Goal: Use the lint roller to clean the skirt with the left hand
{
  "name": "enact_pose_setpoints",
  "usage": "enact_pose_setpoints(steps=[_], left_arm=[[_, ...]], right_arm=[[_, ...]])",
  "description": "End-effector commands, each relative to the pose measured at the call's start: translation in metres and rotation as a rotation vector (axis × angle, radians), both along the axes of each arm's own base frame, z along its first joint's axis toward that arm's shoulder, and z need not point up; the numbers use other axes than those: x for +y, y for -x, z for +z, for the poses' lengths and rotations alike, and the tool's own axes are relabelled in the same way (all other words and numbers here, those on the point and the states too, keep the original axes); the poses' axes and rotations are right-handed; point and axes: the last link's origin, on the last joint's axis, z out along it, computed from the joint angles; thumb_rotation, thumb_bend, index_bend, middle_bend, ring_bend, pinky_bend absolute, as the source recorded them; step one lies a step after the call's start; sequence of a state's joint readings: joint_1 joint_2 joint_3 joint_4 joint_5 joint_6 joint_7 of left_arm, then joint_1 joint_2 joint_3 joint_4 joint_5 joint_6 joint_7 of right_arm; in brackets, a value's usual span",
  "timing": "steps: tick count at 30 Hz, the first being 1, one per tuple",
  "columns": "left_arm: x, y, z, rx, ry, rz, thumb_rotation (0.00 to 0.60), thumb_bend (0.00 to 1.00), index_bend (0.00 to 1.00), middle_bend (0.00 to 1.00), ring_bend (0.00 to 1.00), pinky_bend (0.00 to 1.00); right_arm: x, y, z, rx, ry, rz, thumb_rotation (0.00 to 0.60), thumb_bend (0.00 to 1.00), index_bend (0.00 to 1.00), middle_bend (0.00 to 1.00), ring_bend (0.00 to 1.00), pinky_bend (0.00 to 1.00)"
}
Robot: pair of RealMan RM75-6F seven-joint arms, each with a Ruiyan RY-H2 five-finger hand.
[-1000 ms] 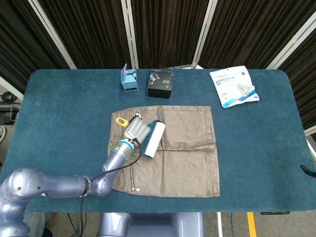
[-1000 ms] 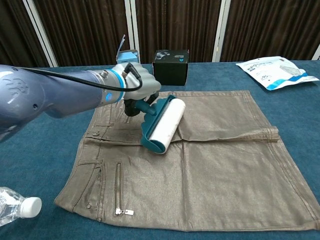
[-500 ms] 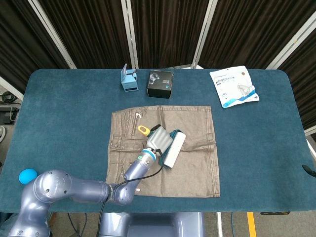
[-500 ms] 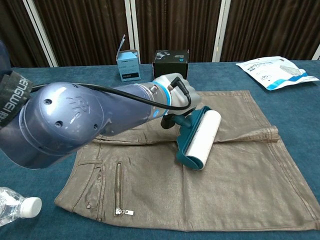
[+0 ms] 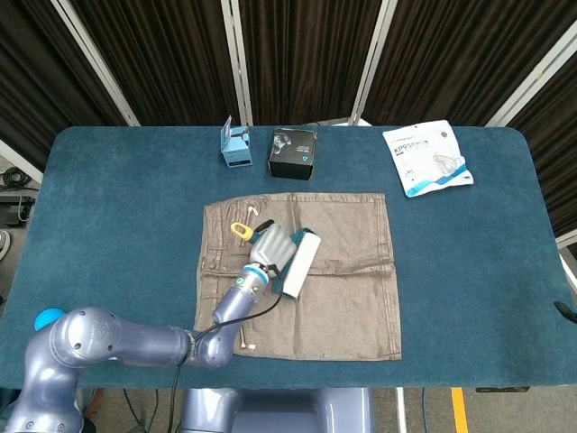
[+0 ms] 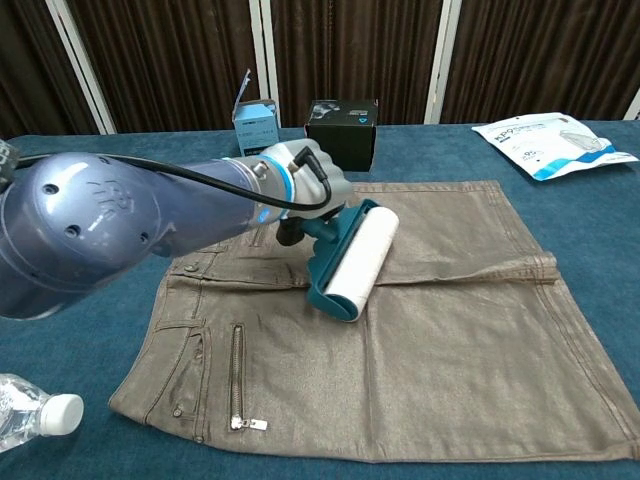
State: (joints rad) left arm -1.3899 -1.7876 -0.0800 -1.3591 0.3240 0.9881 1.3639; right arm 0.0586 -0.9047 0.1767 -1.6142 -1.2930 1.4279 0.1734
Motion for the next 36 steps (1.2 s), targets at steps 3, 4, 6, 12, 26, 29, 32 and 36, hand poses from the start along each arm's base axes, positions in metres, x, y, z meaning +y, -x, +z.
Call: enact_pose_setpoints(steps=[3,4,6,12,26,29,32,36], left_arm=[[0.009,0.027,0.017,0.022,-0.028,0.039,0.6,0.8,0.68,0.5,0.43,0.46],[0.01,0.032,0.021,0.026,-0.034,0.045,0.6,0.8,0.68,0.5,0.43,0.46],[0.013,0.042,0.027,0.028,-0.045,0.063,0.6,0.8,0.68,0.5,0.43,0.46],[0.02,0.078,0.05,0.05,-0.079,0.121,0.6,0.8,0.68,0.5,0.43,0.46],[0.032,0.121,0.081,0.074,-0.128,0.174,0.6,0.79,0.68,0.5,0.43,0.46],[0.032,0.114,0.075,0.073,-0.117,0.152,0.6,0.79,0.68,0.5,0.43,0.46],[0.029,0.104,0.067,0.066,-0.101,0.129,0.6,0.8,0.68,0.5,0.43,0.46],[0.024,0.089,0.051,0.061,-0.076,0.097,0.6,0.8,0.68,0.5,0.43,0.46]], right_arm=[[0.0,-0.001,-0.002,0.006,-0.004,0.004,0.6,0.0,0.0,0.0,0.0,0.0],[0.0,-0.002,-0.002,0.007,-0.005,0.004,0.6,0.0,0.0,0.0,0.0,0.0],[0.0,-0.002,-0.003,0.01,-0.008,0.006,0.6,0.0,0.0,0.0,0.0,0.0],[0.0,-0.005,-0.008,0.021,-0.025,0.013,0.6,0.0,0.0,0.0,0.0,0.0],[-0.001,-0.01,-0.016,0.034,-0.046,0.021,0.6,0.0,0.0,0.0,0.0,0.0],[-0.001,-0.01,-0.016,0.033,-0.044,0.021,0.6,0.0,0.0,0.0,0.0,0.0],[-0.002,-0.009,-0.015,0.031,-0.042,0.017,0.6,0.0,0.0,0.0,0.0,0.0],[-0.001,-0.007,-0.012,0.027,-0.035,0.012,0.6,0.0,0.0,0.0,0.0,0.0]])
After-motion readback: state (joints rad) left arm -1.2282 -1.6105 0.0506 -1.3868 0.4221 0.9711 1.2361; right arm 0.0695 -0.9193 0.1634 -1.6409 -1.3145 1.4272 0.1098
